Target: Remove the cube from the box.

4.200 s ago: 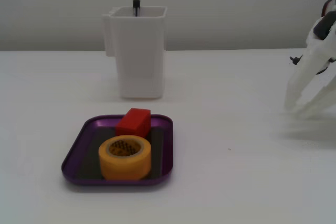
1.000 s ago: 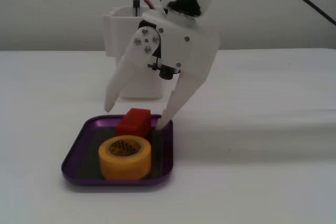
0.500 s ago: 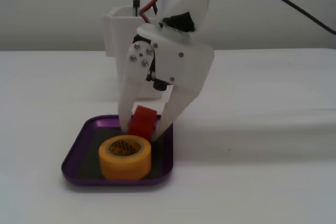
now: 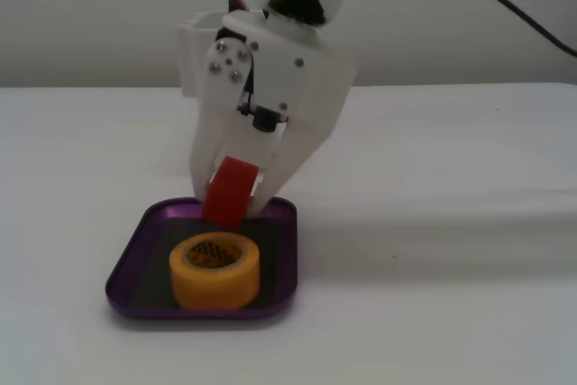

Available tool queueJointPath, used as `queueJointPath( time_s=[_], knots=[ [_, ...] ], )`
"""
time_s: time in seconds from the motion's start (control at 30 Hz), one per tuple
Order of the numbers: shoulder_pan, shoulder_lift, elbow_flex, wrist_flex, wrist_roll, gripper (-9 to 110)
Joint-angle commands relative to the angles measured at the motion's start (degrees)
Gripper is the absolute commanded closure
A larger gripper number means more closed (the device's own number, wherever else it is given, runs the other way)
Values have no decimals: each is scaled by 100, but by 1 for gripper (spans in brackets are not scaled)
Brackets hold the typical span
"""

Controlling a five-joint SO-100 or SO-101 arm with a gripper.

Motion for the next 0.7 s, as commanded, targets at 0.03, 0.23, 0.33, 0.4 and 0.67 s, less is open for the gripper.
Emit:
queueJointPath(
  time_s=[0.03, 0.23, 0.33, 0.4, 0.67],
  knots=[
    [-53, 1063, -571, 571, 9, 102],
    [-176, 1890, -510, 1107, -44, 102],
    [-185, 2268, -475, 1441, -44, 102],
    [-185, 2487, -404, 1784, -44, 102],
    [-132, 3155, 932, 2083, -62, 102]
  ],
)
